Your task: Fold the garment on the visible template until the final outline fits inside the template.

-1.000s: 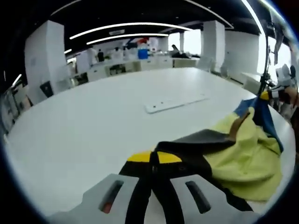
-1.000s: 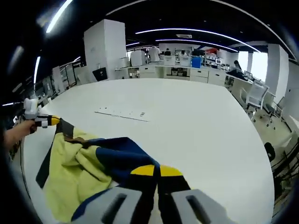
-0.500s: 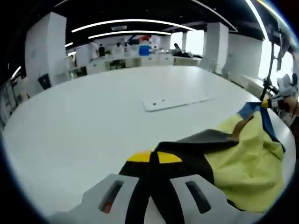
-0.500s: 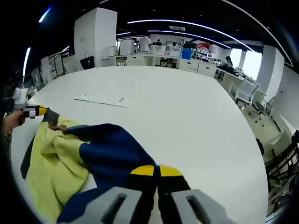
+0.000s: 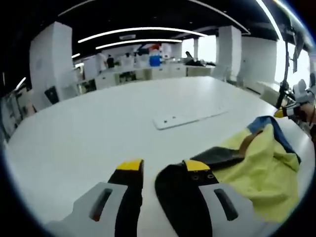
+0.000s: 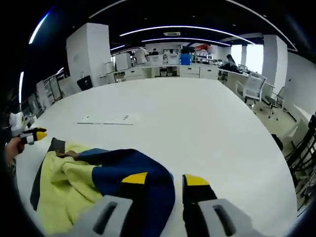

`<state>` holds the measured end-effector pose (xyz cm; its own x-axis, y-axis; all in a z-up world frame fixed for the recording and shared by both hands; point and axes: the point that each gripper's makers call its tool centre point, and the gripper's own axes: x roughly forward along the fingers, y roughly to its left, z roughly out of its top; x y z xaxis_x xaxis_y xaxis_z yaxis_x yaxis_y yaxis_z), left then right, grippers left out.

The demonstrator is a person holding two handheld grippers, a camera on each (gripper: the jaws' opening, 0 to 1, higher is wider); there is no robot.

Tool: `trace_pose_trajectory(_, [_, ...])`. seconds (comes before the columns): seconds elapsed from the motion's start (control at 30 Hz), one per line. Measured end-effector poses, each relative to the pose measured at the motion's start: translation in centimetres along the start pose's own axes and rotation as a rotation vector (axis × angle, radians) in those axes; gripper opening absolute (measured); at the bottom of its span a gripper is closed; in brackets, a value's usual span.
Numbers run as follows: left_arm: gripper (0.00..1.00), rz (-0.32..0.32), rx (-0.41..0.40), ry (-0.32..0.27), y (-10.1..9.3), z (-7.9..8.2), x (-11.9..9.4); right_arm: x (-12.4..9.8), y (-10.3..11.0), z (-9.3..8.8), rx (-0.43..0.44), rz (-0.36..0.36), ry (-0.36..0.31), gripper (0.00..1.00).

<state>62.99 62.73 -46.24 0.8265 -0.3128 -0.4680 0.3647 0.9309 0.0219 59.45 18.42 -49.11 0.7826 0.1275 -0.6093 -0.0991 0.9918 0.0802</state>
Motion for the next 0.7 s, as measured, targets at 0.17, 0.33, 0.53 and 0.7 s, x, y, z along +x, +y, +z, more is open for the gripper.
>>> trace_pose_trajectory(0.17, [0.53,-0.018,0.07,0.01,-1.3,-0.2,-1.4,-1.5,1.2,-0.3,0.02,0.025,0.013,0.43])
trace_pose_trajectory(0.33, [0.65,-0.082,0.046,-0.015,-3.7,-0.2,-3.3,-3.1,2.1,-1.6,0.025,0.055,0.037,0.49])
trace_pose_trajectory(0.53, [0.79,-0.129,0.033,-0.021,-6.3,-0.8,-5.4,-4.8,3.1,-3.0,0.039,0.081,0.059,0.52])
trace_pose_trajectory(0.7, [0.87,-0.183,-0.015,-0.021,-8.0,-1.5,-7.3,-6.4,4.4,-4.2,0.028,0.109,0.063,0.52])
